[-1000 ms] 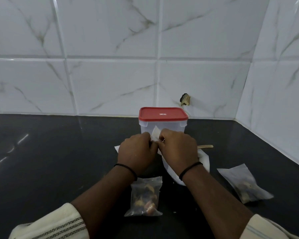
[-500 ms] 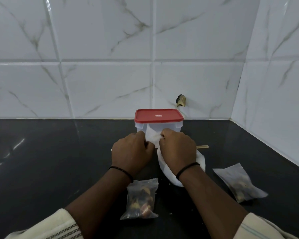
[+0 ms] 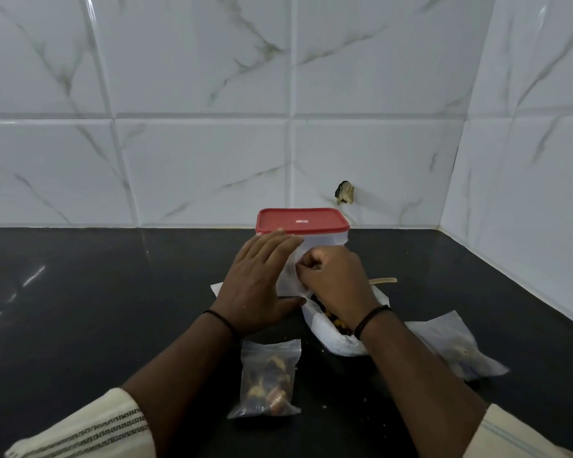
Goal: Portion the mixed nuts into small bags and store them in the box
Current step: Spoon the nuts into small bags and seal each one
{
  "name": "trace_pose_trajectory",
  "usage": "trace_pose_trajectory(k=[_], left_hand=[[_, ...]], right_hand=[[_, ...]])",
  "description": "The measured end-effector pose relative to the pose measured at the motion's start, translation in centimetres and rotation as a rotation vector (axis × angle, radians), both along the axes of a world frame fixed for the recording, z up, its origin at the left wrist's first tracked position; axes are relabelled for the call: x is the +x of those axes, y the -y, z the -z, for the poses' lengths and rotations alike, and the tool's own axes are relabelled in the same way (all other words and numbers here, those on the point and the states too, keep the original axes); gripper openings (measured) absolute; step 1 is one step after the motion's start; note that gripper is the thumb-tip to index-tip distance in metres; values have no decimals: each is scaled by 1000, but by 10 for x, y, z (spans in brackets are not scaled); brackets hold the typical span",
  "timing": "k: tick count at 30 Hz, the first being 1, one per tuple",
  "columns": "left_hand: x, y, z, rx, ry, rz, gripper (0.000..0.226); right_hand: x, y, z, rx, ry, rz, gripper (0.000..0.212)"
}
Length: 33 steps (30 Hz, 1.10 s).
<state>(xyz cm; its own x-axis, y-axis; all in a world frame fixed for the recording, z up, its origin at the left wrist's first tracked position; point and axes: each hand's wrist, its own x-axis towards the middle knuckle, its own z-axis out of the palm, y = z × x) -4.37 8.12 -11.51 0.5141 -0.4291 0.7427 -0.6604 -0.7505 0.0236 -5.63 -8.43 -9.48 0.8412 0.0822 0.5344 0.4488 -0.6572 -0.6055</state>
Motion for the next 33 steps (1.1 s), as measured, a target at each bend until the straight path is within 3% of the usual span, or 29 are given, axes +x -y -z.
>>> trace_pose_trajectory(k=[6,17,21,25,30,33], left_hand=[[-1,1,2,-141,-88,34,68],[0,2,7,-191,-197,59,66],[1,1,6,-196,-200,39,67],[4,0,8,-217,-187,56,58],[5,3,11,-206,-198,83,34],[-1,4,7,-300,-238,113,31]], right_hand=[[-2,2,-1,55,4,-9,22],[0,-1,5,-122,237,140,16],[-1,-4,0,3,391,78,21],[-3,-8,-1,148,163,-118,67],[-2,-6,3,145,-115,-237,72],[3,-2,6,132,-217,-255,98]])
